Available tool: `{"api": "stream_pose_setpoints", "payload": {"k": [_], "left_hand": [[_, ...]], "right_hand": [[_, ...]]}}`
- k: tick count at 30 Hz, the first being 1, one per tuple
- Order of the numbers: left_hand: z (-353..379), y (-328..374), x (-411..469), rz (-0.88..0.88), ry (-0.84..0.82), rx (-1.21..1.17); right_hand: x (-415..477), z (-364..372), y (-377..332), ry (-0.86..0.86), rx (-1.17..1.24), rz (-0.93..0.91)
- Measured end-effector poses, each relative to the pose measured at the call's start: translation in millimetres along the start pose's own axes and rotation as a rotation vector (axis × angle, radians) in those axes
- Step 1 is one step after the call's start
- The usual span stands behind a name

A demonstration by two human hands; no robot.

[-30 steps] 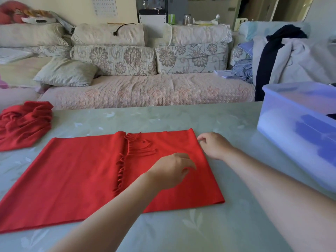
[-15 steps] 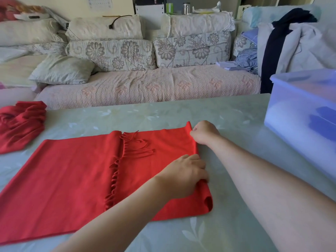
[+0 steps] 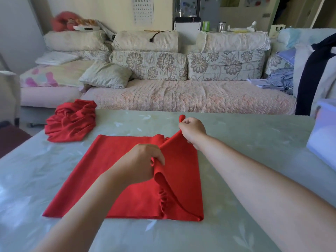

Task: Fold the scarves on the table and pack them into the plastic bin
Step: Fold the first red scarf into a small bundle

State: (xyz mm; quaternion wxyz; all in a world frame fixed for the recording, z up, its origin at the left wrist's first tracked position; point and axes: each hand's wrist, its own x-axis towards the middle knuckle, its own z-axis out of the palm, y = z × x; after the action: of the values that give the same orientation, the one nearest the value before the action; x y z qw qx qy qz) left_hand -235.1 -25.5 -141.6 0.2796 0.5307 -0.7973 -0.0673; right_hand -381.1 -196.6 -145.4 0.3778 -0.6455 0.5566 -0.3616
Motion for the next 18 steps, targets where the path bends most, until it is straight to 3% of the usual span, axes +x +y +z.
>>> {"api": "stream_pose_setpoints", "payload": {"k": [6,12,15,18], "left_hand": [[-52.0,-48.0,-58.6,-0.073,0.123,-0.009],[-88.7,-108.2,-121.2,-0.309,0.175,0.001],[-96.7,-125.3,-146.9,-0.465,0.145,-0.025],[-98.6,-136.2,-165.6,-0.659,-0.044,0.077]], "right_hand": [[-8.6,76.2,-65.9,-0.145,0.093,0.016],[-17.0,163.6,-108.8,-0.291,0.132,0.013],[-27.0,206.6,-120.9,-0.348,0.096,-0.002],[-40.1,242.4,-112.2,-0.445,0.001,-0.033]]}}
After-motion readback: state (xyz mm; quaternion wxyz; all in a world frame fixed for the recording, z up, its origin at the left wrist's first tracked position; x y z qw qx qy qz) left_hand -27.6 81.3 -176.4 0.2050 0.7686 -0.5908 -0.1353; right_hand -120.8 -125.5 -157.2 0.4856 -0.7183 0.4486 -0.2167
